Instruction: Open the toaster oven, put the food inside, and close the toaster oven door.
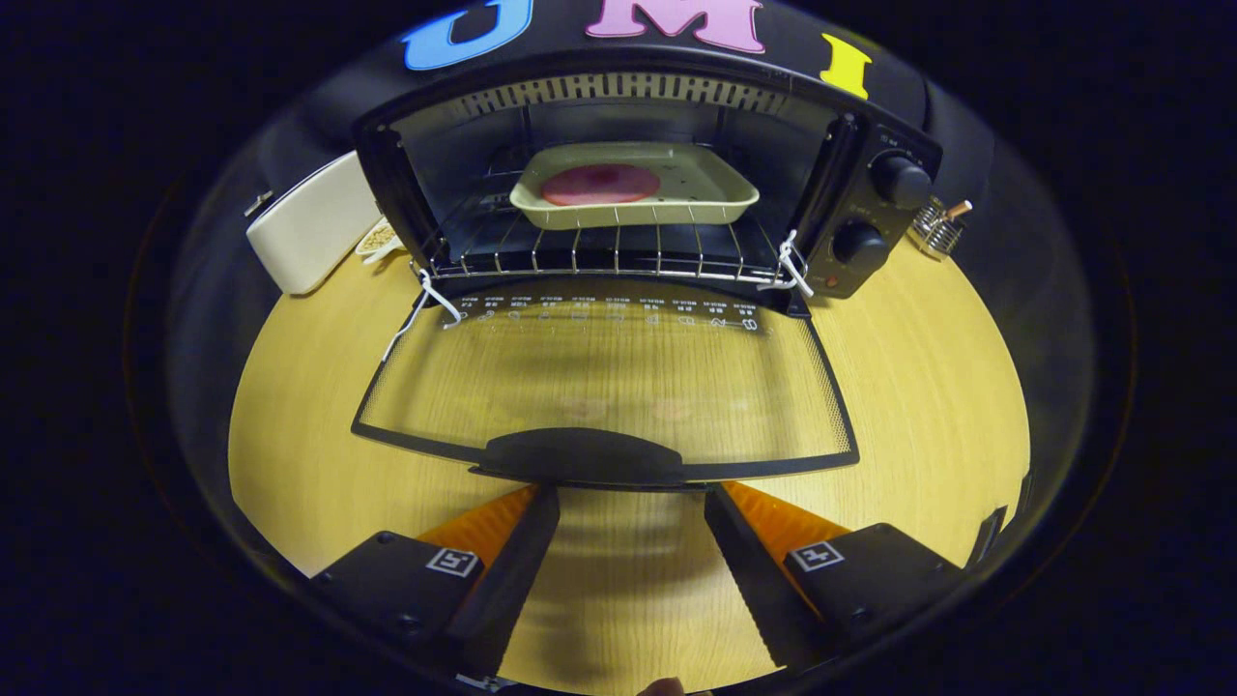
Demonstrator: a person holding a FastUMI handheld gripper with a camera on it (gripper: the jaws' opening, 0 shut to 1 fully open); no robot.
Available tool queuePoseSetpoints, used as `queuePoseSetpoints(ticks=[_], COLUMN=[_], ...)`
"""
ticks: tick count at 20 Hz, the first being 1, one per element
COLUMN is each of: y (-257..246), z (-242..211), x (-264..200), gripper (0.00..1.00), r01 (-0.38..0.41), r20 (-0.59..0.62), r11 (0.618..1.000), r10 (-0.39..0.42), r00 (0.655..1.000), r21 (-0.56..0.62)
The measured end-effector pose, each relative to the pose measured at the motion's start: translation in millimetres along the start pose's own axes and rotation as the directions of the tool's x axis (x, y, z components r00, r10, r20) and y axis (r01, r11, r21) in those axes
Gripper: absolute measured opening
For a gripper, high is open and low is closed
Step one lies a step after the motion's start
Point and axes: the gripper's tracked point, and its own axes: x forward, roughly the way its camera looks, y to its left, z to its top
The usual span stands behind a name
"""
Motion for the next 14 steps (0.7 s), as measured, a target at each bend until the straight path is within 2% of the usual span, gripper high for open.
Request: queuePoseSetpoints(ticks=[2, 10, 14], y=[0, -2, -3], z=[5, 19, 38], x=[-10, -35, -53], gripper=[0.99, 0.99, 0.99], r01=[-0.007, -0.040, -0.042], r20=[0.048, 0.137, 0.231], r11=[1.000, 0.998, 0.999], r10=[0.008, 0.033, 0.039], r00=[0.999, 0.990, 0.972], r21=[-0.018, 0.046, 0.009])
